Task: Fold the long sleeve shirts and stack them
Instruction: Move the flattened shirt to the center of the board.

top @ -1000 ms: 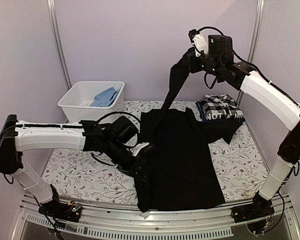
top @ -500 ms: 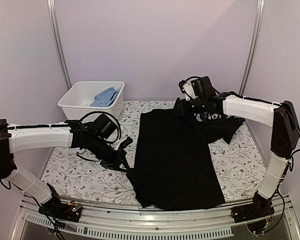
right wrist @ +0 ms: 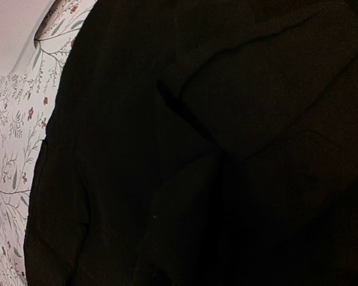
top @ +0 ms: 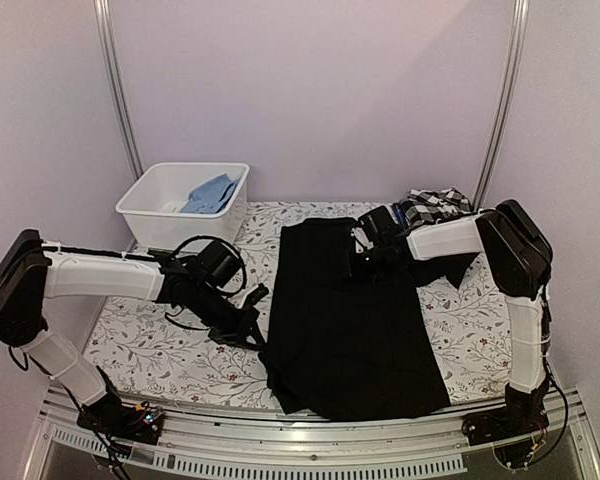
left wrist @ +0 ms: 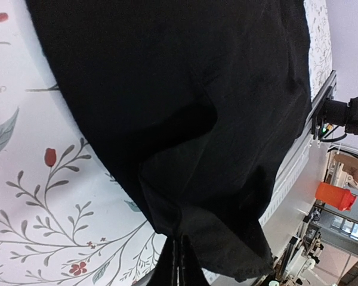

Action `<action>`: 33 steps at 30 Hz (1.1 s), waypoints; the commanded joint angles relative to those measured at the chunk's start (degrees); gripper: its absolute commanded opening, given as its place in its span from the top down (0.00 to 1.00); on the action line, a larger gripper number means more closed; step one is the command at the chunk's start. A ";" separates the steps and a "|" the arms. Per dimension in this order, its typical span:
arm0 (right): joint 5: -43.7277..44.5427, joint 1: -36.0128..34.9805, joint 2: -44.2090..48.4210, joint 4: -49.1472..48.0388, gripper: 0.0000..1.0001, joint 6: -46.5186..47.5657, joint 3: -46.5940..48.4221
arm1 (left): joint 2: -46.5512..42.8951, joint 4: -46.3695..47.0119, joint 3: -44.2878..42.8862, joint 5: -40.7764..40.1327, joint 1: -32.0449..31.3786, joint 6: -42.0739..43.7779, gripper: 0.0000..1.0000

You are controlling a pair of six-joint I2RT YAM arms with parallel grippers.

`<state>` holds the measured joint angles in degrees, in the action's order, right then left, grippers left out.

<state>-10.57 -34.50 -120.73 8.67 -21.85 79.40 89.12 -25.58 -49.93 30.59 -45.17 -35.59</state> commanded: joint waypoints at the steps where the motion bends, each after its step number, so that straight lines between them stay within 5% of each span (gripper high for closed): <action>1: -0.22 -0.17 -4.76 -1.03 1.00 -2.79 3.67 | 0.46 1.36 -0.68 -0.70 3.23 1.43 1.00; 15: -4.41 5.98 -23.48 8.44 1.00 -1.91 32.48 | 2.08 -3.57 -11.66 1.23 11.40 6.57 1.00; 26: -4.99 6.24 -19.68 8.62 1.00 0.51 34.45 | 2.20 -4.73 -27.67 7.82 3.50 0.79 1.00; 33: -7.09 7.51 -20.41 8.47 1.00 -0.10 34.51 | 6.67 3.51 -37.43 7.62 0.85 -9.11 1.00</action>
<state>-16.03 -27.92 -142.80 16.05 -22.09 112.55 93.49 -27.55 -84.16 37.39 -43.99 -37.95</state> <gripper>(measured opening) 0.012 0.004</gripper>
